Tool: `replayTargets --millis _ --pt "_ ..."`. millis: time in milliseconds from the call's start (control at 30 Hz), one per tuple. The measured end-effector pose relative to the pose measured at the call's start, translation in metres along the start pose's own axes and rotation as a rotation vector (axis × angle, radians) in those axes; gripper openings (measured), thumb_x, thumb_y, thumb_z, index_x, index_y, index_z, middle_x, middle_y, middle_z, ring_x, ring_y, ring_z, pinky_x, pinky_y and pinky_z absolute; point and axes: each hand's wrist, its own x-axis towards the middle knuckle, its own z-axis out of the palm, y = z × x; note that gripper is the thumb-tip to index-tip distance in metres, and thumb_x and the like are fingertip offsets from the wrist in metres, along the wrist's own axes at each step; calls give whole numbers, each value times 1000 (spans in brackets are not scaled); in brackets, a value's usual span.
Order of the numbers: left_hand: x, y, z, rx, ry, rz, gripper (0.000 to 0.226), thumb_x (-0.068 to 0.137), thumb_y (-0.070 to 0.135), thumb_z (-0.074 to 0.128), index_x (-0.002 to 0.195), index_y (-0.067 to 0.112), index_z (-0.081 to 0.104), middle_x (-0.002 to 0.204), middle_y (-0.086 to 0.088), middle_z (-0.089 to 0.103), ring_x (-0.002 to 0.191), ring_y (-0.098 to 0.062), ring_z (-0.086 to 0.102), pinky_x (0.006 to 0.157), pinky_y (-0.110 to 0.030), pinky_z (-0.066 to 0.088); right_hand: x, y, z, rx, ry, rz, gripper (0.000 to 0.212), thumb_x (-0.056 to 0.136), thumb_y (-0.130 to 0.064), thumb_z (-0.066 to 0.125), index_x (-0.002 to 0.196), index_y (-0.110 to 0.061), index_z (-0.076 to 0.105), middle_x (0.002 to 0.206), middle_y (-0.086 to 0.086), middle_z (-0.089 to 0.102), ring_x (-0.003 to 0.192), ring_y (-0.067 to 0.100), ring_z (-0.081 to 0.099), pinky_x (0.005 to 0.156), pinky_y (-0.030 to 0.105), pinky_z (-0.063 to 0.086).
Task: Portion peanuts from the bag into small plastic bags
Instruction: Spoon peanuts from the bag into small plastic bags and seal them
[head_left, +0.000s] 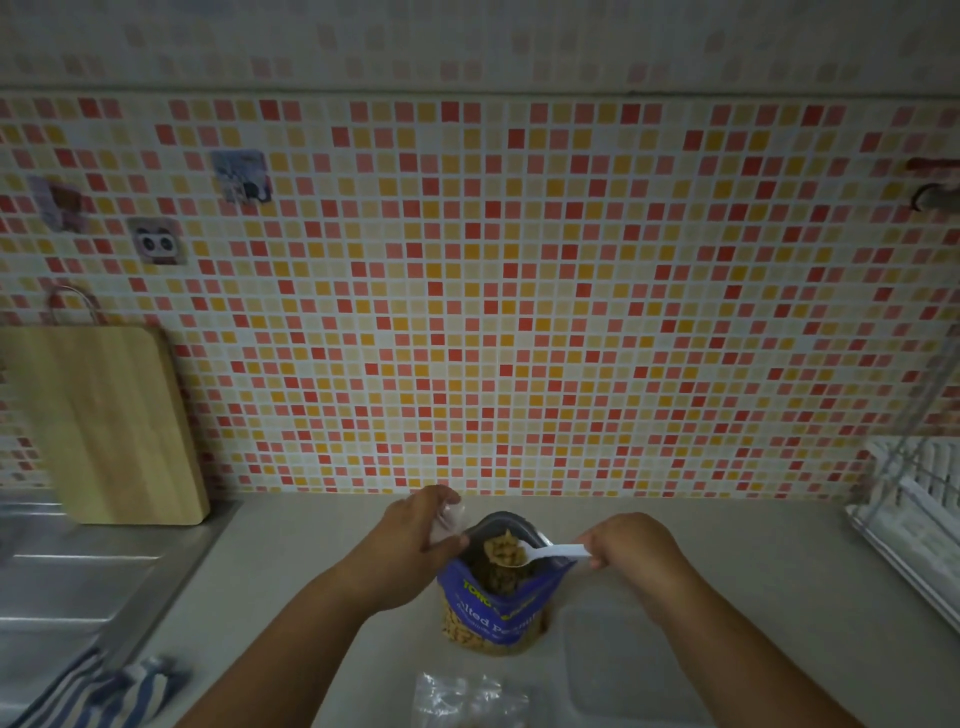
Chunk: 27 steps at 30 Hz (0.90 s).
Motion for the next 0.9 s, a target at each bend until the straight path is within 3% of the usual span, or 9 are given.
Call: replayTargets --millis 133,233,333,467,567,700,800,900 --pt "1 3 3 127 -46 33 47 89 39 55 131 28 35 132 1 45 118 -18 39 100 -31 37 -6 13 -18 13 27 5 47 97 -19 41 143 -17 34 140 8 45 124 22 47 103 31 37" --pt "2 7 6 201 -53 60 49 89 40 55 132 28 34 136 3 43 121 -17 37 101 -31 35 -9 19 -31 -34 61 7 49 97 -19 40 145 -13 30 142 10 43 118 22 48 104 31 36" --pt "4 11 8 244 -48 87 52 89 40 55 134 27 32 138 3 42 123 -17 36 101 -30 33 -13 18 -40 -74 73 1 50 98 -17 39 146 -13 27 146 10 38 129 24 42 107 33 34" --pt "7 18 10 267 -55 103 56 88 41 55 136 25 31 140 2 42 126 -19 36 103 -33 33 -16 11 -44 -167 77 -46 49 98 -18 40 146 -15 28 144 10 40 122 21 46 107 31 35" --pt "8 22 10 255 -66 109 56 89 40 54 137 25 30 141 2 40 127 -19 35 105 -33 32 -7 6 -44 -187 105 -38 52 97 -20 41 146 -15 27 147 9 38 128 23 43 111 34 35" --pt "10 24 12 260 -74 107 55 88 40 56 136 24 32 139 1 43 124 -18 37 103 -33 34 -12 -2 -46 -97 107 -15 45 95 -19 42 140 -16 39 124 5 53 90 16 45 96 29 40" --pt "11 25 16 269 -77 122 53 88 40 56 134 24 34 135 1 46 119 -18 39 100 -32 34 -21 -10 -46 72 194 -48 42 95 -18 43 136 -14 44 114 5 56 87 17 46 85 29 40" --pt "14 26 22 253 -58 135 51 89 38 55 133 22 36 132 0 48 116 -19 40 96 -30 34 -28 -12 -40 293 395 -187 30 88 -15 47 111 -6 65 92 9 66 84 25 63 72 32 47"
